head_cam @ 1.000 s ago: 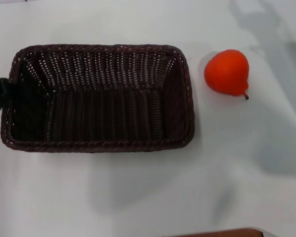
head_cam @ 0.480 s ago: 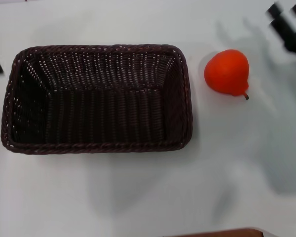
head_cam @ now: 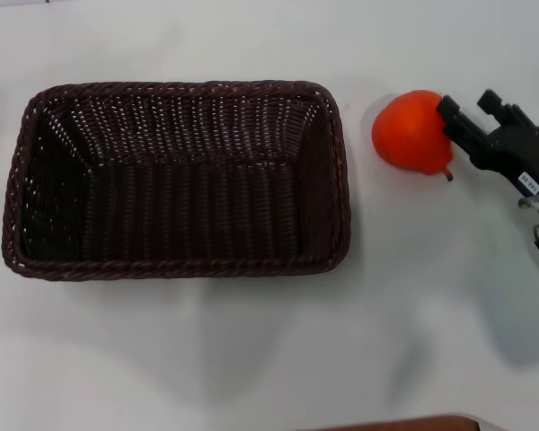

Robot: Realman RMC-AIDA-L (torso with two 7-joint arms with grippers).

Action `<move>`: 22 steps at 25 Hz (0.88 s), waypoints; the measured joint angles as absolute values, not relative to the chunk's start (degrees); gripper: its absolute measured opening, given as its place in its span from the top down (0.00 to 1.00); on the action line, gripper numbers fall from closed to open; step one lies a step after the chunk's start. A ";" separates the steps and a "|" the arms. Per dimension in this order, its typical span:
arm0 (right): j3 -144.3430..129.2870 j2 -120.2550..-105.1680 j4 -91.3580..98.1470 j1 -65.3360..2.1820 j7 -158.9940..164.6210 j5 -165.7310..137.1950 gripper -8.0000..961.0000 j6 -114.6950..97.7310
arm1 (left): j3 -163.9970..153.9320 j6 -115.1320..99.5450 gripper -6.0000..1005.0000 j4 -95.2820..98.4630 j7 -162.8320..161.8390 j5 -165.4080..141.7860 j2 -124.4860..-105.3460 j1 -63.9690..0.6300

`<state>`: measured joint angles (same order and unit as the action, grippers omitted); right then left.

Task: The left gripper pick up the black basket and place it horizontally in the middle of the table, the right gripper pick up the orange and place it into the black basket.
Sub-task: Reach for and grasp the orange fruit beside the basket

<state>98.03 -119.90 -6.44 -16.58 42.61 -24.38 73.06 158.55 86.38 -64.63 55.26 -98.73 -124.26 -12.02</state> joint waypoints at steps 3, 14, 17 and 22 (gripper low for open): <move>97.78 -119.82 -6.41 -17.70 42.69 -24.43 0.15 69.01 | 158.38 87.28 0.12 -61.85 59.21 -95.67 -124.37 -11.56; 87.25 -119.71 -6.45 -24.71 45.05 -24.59 0.15 60.17 | 158.75 91.28 0.12 -57.78 63.46 -89.83 -124.33 -11.43; 86.24 -119.73 -6.79 -24.64 45.14 -24.58 0.18 59.21 | 158.86 91.62 0.13 -57.69 63.38 -89.63 -124.38 -11.38; 86.30 -119.69 -6.89 -23.77 45.17 -24.40 0.33 60.51 | 158.06 91.65 0.13 -56.46 63.64 -89.59 -124.35 -11.60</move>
